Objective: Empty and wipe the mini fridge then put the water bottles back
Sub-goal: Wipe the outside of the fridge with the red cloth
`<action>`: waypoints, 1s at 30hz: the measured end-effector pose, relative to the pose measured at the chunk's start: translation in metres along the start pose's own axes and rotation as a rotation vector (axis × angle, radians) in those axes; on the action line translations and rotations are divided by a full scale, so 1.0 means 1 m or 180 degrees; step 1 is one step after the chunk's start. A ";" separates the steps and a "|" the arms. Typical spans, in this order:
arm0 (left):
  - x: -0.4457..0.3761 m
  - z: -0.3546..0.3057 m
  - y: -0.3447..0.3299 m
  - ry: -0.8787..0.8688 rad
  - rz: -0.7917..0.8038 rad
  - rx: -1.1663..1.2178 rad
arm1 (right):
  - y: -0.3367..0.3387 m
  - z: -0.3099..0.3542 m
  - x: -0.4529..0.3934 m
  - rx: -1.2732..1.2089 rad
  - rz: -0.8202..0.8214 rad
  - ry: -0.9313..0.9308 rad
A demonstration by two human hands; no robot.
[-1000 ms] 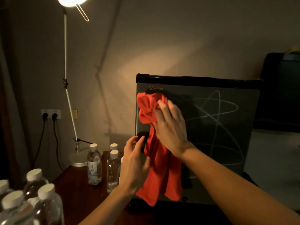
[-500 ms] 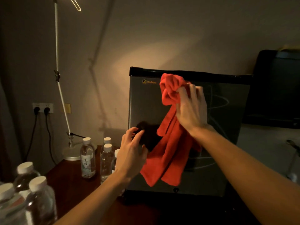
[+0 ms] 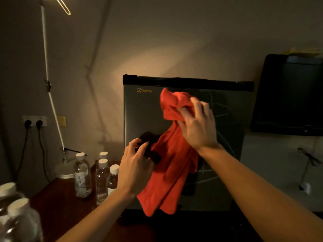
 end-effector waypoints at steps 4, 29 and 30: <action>-0.001 -0.005 -0.004 -0.0044 0.0070 -0.0043 | 0.011 -0.049 0.012 0.0065 -0.0100 -0.0387; -0.015 -0.023 -0.006 -0.0297 -0.0008 -0.0554 | 0.004 -0.083 0.031 -0.0474 -0.0711 -0.0952; -0.015 -0.023 -0.007 -0.0278 -0.0011 -0.0543 | -0.003 -0.069 0.032 -0.0449 -0.0654 -0.0933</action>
Point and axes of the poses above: each hand's wrist, its own x-axis away from the middle knuckle, its own y-axis out of the back of the hand, z = x × y, the point moved 2 cm from there along -x, towards the middle knuckle, and after that the axes turned 5 degrees about y, right-handed, at the moved point
